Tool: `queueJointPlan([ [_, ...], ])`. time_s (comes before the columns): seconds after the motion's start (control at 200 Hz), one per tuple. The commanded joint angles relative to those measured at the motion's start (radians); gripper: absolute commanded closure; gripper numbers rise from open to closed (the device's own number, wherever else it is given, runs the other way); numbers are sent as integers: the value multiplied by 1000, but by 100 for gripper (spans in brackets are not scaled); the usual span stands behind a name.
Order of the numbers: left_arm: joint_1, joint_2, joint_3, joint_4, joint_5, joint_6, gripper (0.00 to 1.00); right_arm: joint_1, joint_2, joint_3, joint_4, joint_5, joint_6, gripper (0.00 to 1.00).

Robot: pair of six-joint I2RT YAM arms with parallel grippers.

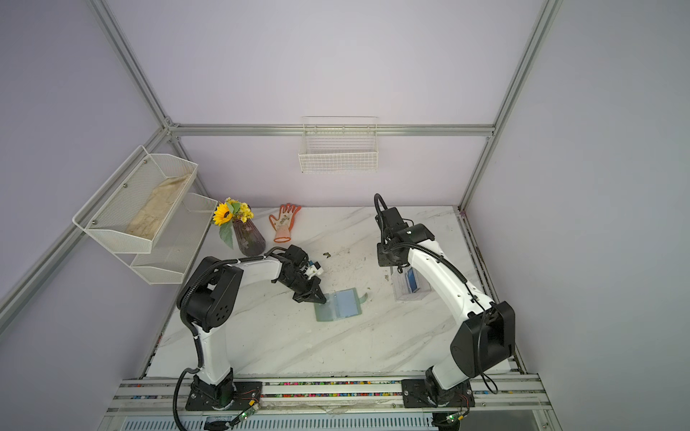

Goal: Insert credit cards into a card holder
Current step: Pick up the credit card from the storage box, then insert the credit card into the card holder.

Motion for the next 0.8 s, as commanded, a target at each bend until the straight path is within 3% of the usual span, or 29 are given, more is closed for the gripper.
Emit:
queueJointPlan([
  [0.0, -26, -4, 51, -36, -190, 21, 100, 0, -17, -53, 101, -225, -30, 100],
  [0.35, -26, -149, 84, -107, -208, 1, 100, 74, -48, -327, 450, -535, 60, 100],
  [0.57, -26, -238, 62, -156, -250, -4, 100, 142, 1, -409, 589, -580, 107, 100],
  [0.795, -28, -242, -62, -119, -266, -48, 100, 152, 38, -501, 699, -621, 133, 100],
])
